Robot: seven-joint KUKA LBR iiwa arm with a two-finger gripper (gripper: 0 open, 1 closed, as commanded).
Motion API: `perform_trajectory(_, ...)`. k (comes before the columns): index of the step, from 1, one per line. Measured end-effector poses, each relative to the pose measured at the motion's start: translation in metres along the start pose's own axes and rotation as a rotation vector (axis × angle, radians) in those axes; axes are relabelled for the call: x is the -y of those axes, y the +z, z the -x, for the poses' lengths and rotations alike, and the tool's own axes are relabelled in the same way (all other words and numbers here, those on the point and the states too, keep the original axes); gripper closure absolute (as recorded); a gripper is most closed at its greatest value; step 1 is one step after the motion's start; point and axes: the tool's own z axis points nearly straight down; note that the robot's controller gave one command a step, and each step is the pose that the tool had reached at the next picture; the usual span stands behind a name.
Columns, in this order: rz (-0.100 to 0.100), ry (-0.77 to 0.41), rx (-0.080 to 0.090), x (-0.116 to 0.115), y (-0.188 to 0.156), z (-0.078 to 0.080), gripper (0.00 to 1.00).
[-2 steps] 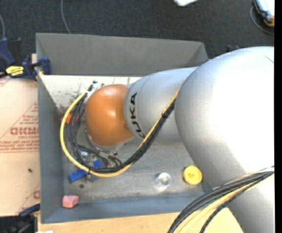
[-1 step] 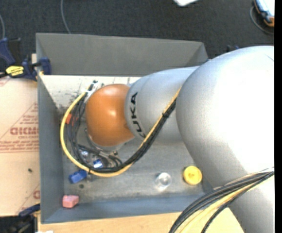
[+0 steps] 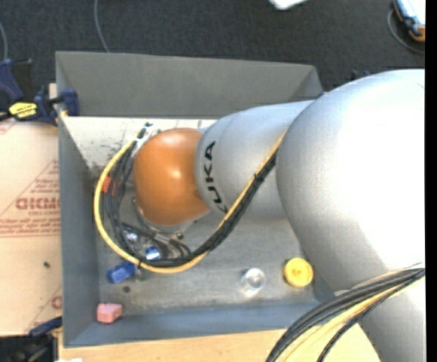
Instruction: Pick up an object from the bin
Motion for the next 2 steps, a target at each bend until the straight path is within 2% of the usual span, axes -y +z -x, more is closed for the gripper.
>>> perform_trajectory(2, 0.0, 0.001, 0.003, 0.0002, -0.01, 0.0006, 1.0)
